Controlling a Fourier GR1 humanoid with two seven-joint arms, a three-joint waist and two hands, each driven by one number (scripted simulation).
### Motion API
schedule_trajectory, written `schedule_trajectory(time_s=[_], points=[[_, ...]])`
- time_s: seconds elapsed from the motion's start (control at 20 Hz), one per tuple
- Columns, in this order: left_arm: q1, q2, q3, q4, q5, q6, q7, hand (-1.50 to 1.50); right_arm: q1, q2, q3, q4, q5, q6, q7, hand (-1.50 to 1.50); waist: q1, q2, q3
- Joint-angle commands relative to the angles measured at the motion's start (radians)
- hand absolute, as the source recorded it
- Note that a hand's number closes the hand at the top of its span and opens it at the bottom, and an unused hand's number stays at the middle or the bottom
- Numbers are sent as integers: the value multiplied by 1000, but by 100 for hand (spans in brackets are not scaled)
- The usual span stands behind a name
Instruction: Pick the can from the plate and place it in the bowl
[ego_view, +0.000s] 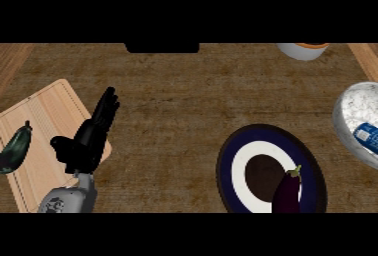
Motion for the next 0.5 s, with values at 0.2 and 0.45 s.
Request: schedule_trajectory(time_s=[0.2, 0.45], points=[[36, -13, -13, -35, -3, 2, 0, 0, 64, -72, -7, 68, -52, 179, -69, -150, 1, -1, 0], [-23, -12, 0, -4, -1, 6, 21, 0, 164, -74, -3, 83, -49, 210, -202, -150, -6, -1, 1]])
